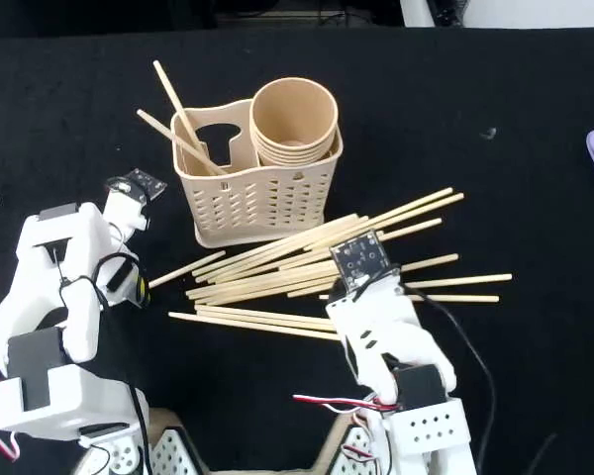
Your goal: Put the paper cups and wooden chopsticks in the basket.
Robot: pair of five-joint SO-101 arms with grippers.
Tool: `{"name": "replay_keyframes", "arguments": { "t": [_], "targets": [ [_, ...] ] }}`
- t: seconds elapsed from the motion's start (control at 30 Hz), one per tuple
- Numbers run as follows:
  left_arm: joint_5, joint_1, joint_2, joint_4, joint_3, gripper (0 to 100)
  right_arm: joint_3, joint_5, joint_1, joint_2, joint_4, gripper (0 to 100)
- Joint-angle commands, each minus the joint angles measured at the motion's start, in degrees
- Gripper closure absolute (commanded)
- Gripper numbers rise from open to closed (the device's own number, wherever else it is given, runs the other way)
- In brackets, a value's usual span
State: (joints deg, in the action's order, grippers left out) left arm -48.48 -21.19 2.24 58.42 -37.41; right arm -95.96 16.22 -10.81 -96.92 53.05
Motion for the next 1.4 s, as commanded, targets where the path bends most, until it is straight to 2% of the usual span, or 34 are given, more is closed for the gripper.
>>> {"name": "replay_keyframes", "arguments": {
  "t": [0.0, 0.13, 0.27, 0.47, 0.7, 0.8, 0.87, 0.97, 1.23, 1.3, 1.37],
  "targets": [
    [-0.9, 0.0, -0.1, 3.9, 3.3, 85, 0.2, -0.1, -0.5, -0.8, -0.2, 82.6],
    [-1.1, 0.0, -0.1, 9.7, 5.1, 97, 0.2, -0.1, -0.5, -0.8, -0.2, 82.6],
    [-6.7, 0.0, 0.0, 15.5, 5.8, 97, 0.2, -0.1, -0.5, -0.8, -0.2, 82.6],
    [-10.5, -0.1, 0.0, 21.5, 7.3, 97, 0.2, -0.1, -0.5, -0.8, -0.2, 82.6],
    [-19.5, -0.1, 3.5, 35.3, 12.4, 97, 0.6, -0.2, -0.1, -0.8, -0.3, 82.8],
    [-21.5, 0.1, 10.1, 38.9, 12.4, 97, 1.7, -0.8, 4.0, -0.8, -0.3, 82.8],
    [-21.3, 1.9, 15.2, 39.3, 12.0, 97, 2.6, -3.9, 7.3, -0.8, -0.3, 82.8],
    [-17.3, 7.7, 22.6, 38.0, 8.2, 97, 3.5, -7.1, 11.2, -0.8, -0.3, 82.8],
    [8.0, 36.7, 36.2, 19.5, -5.1, 97, 3.8, -11.9, 19.5, -0.8, -2.5, 82.8],
    [11.5, 41.9, 36.3, 15.0, -7.3, 97, 3.8, -12.0, 20.5, -0.8, -2.8, 82.8],
    [12.3, 43.9, 34.6, 11.3, -8.7, 97, 3.8, -12.0, 20.7, -0.8, -2.8, 82.8]
  ]
}}
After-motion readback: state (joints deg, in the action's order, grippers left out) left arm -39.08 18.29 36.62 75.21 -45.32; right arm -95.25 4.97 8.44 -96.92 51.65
